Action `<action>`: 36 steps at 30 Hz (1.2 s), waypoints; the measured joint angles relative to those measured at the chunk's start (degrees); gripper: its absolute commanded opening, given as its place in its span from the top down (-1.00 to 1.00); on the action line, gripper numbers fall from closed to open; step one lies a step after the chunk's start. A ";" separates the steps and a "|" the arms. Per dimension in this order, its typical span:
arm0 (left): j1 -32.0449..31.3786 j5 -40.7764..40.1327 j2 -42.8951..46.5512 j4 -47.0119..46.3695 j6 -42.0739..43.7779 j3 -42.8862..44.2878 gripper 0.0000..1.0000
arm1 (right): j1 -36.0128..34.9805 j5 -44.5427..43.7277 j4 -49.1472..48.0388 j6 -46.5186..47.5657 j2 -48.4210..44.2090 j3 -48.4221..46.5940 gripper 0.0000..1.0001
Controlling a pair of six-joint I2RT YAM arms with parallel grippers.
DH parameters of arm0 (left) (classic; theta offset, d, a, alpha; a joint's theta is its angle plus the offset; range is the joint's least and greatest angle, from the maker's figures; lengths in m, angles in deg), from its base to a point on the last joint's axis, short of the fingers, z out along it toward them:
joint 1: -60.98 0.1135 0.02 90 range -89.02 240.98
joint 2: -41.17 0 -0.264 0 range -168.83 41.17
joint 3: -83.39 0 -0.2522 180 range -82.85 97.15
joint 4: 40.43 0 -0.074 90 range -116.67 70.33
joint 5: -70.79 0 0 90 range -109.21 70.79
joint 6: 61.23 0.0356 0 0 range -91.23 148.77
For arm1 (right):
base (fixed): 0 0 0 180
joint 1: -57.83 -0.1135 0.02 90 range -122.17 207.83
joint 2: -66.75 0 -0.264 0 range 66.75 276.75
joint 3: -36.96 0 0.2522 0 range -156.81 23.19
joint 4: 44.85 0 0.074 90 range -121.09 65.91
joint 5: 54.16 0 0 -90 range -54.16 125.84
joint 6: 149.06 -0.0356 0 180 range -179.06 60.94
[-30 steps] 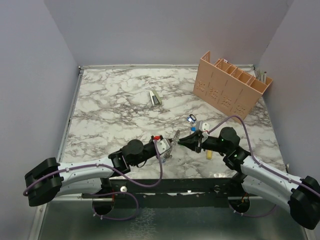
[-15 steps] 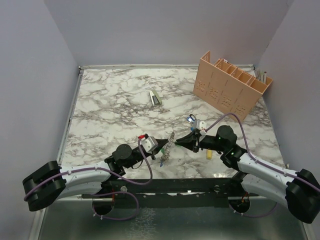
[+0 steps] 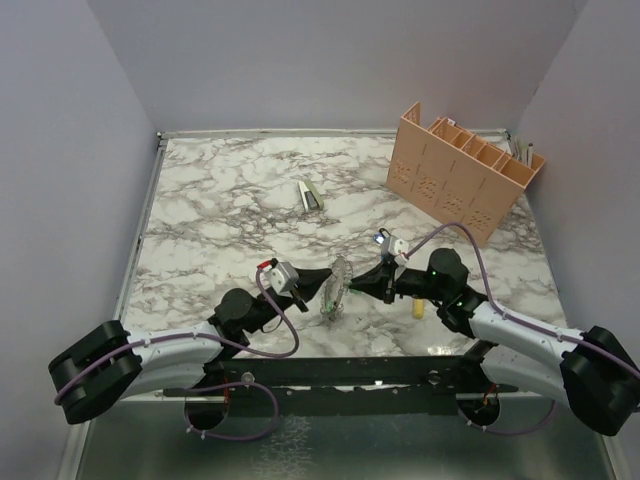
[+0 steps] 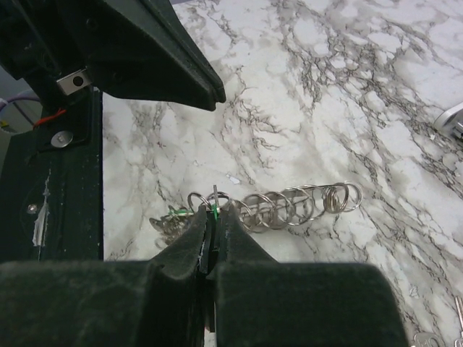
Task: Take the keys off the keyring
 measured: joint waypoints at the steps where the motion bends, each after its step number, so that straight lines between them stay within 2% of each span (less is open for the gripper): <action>1: 0.11 0.00 -0.42 -0.48 -0.09 0.00 1.00 | 0.00 0.00 0.11 -0.02 0.20 0.00 0.99; 3: 0.11 0.11 -1.49 -1.11 -0.13 0.00 1.00 | 0.02 0.00 0.42 0.00 0.31 0.00 0.99; 10: 0.13 0.96 -2.38 -0.55 0.76 0.15 0.48 | 0.02 -0.02 4.13 1.42 -1.25 -1.16 0.99; 17: 0.13 3.69 0.81 5.09 2.99 1.09 0.27 | 0.02 0.02 12.87 4.39 -2.80 -7.39 0.99; 28: 0.13 8.87 1.03 9.01 4.87 2.64 0.20 | 0.02 1.27 33.00 10.08 -3.17 -18.45 0.99; 36: 0.13 12.17 0.87 9.14 4.81 2.75 0.23 | 0.02 4.48 40.35 11.43 -2.40 -22.08 0.99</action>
